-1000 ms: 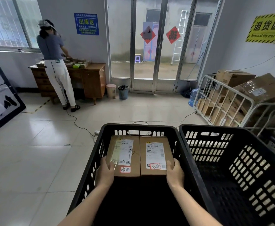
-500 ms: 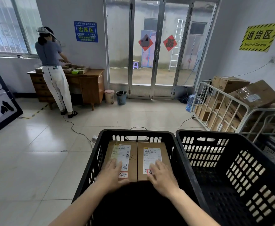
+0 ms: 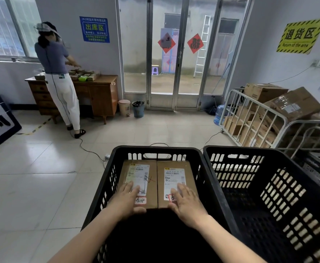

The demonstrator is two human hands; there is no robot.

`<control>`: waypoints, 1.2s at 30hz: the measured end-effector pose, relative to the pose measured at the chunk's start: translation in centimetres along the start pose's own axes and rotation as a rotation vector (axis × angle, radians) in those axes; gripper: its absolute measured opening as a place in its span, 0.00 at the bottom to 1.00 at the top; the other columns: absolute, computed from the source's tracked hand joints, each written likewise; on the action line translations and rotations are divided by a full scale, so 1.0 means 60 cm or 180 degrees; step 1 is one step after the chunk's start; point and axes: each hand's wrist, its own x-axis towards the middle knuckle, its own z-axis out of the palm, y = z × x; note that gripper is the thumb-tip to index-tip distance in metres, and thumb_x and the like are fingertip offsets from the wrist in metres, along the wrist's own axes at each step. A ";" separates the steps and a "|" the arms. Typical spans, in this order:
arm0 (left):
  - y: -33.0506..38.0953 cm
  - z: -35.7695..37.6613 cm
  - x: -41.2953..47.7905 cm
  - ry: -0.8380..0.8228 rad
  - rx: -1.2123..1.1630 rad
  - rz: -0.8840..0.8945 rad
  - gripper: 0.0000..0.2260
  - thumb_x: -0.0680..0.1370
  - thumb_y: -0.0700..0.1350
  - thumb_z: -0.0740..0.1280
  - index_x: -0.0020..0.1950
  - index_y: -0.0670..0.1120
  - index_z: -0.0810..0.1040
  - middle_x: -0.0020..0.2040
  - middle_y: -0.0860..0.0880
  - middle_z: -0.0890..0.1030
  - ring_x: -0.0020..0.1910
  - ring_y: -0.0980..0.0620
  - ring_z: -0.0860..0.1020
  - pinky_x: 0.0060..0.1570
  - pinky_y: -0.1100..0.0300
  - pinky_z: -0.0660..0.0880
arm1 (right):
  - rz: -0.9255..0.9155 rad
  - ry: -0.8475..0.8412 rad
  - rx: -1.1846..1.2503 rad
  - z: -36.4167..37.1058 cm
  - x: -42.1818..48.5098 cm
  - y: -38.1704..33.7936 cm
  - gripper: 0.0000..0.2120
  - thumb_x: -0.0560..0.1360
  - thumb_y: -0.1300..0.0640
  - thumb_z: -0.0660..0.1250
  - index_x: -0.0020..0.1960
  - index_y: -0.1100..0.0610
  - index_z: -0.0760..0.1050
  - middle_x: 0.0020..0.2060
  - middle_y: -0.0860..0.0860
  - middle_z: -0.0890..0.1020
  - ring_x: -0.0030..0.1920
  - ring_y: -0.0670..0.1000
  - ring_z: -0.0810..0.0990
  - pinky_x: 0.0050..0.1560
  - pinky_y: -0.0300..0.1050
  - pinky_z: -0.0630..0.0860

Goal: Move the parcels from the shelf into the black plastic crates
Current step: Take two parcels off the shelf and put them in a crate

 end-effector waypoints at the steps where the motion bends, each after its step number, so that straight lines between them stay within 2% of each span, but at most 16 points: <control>1: 0.002 -0.003 -0.002 -0.0004 0.0022 0.0006 0.41 0.72 0.64 0.62 0.77 0.51 0.47 0.78 0.47 0.45 0.77 0.46 0.45 0.73 0.47 0.50 | 0.0011 -0.0025 -0.0003 -0.004 -0.002 -0.003 0.29 0.79 0.40 0.50 0.76 0.49 0.50 0.77 0.53 0.47 0.77 0.54 0.43 0.74 0.51 0.41; 7: 0.023 -0.016 -0.030 0.0364 0.0172 0.0012 0.38 0.73 0.64 0.62 0.76 0.50 0.51 0.77 0.47 0.54 0.76 0.48 0.53 0.73 0.51 0.57 | 0.0119 0.0039 0.0018 -0.027 -0.019 -0.010 0.29 0.79 0.41 0.52 0.76 0.50 0.51 0.76 0.53 0.52 0.76 0.53 0.48 0.75 0.51 0.48; 11: 0.045 -0.029 -0.050 0.0677 0.0050 0.0184 0.37 0.73 0.63 0.63 0.76 0.50 0.53 0.77 0.47 0.55 0.76 0.49 0.55 0.73 0.52 0.55 | 0.0164 0.0229 0.0108 -0.030 -0.047 -0.016 0.30 0.78 0.41 0.52 0.76 0.50 0.51 0.76 0.53 0.53 0.76 0.53 0.49 0.75 0.51 0.48; 16: 0.061 -0.036 -0.082 0.0640 -0.0086 0.0197 0.35 0.74 0.63 0.63 0.75 0.48 0.56 0.77 0.47 0.55 0.75 0.48 0.55 0.73 0.52 0.57 | 0.0162 0.0393 0.0215 -0.046 -0.084 -0.028 0.29 0.78 0.41 0.54 0.75 0.50 0.54 0.75 0.53 0.57 0.75 0.52 0.54 0.75 0.51 0.52; 26: 0.061 -0.046 -0.163 0.0808 -0.0269 0.0288 0.31 0.74 0.61 0.63 0.73 0.48 0.61 0.72 0.46 0.64 0.72 0.48 0.62 0.71 0.52 0.62 | 0.0264 0.0511 0.0152 -0.097 -0.165 -0.066 0.28 0.79 0.42 0.54 0.74 0.53 0.56 0.74 0.55 0.60 0.73 0.55 0.58 0.72 0.52 0.57; 32: 0.063 -0.036 -0.226 0.0888 -0.0270 0.0443 0.32 0.75 0.61 0.62 0.74 0.48 0.60 0.73 0.45 0.62 0.73 0.47 0.59 0.71 0.52 0.60 | 0.0346 0.0664 0.0182 -0.101 -0.237 -0.093 0.27 0.78 0.42 0.55 0.73 0.53 0.58 0.72 0.55 0.63 0.71 0.56 0.62 0.71 0.52 0.60; 36: 0.068 -0.031 -0.272 0.0949 -0.0202 0.0620 0.31 0.75 0.61 0.61 0.73 0.47 0.60 0.74 0.45 0.62 0.73 0.47 0.59 0.71 0.52 0.60 | 0.0476 0.0746 0.0198 -0.091 -0.299 -0.110 0.27 0.78 0.42 0.55 0.74 0.52 0.58 0.73 0.56 0.62 0.73 0.57 0.60 0.71 0.53 0.59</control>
